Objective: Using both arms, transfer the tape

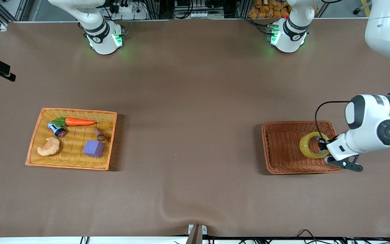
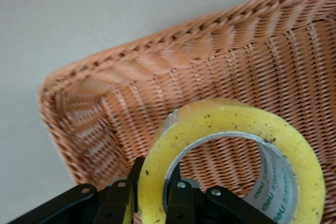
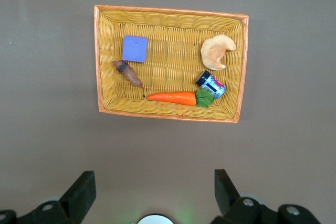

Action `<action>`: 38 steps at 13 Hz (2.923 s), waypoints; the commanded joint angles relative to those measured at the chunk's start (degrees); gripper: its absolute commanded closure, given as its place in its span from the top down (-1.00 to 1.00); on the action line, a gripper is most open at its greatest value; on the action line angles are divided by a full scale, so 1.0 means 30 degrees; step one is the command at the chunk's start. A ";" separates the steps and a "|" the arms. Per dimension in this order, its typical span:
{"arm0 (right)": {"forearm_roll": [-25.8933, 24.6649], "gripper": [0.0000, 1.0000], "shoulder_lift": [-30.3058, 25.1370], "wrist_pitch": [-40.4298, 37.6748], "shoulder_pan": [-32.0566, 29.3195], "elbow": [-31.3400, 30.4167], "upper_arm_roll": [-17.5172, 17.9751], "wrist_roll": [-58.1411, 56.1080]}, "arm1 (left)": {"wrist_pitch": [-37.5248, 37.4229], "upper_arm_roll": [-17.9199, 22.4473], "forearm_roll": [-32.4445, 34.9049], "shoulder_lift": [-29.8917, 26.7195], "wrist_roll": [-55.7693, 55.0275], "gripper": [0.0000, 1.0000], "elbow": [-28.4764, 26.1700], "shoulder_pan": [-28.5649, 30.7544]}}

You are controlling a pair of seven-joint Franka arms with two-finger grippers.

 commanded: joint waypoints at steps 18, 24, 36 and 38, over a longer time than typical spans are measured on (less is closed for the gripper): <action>-0.0037 1.00 0.0112 0.0620 -0.0405 0.0181 0.0028 -0.0017 | -0.0105 -0.2076 0.1371 -0.7701 -0.4588 1.00 -0.6550 -0.0746; 0.0052 1.00 0.0230 0.0590 -0.0406 0.0210 -0.0002 -0.0165 | -0.8214 -0.3338 -0.0209 -0.9765 -0.4177 1.00 -0.2056 -0.0775; -0.0242 1.00 0.1050 0.0415 -0.0406 0.1617 -0.0002 -0.0076 | -1.1592 0.4423 -0.2995 -1.1201 -0.1130 1.00 0.2669 -0.4348; -0.0300 1.00 0.1050 0.0444 -0.0377 0.1617 -0.0002 -0.0163 | -1.1679 0.4338 -0.3082 -1.1142 -0.1451 1.00 0.2320 -0.4349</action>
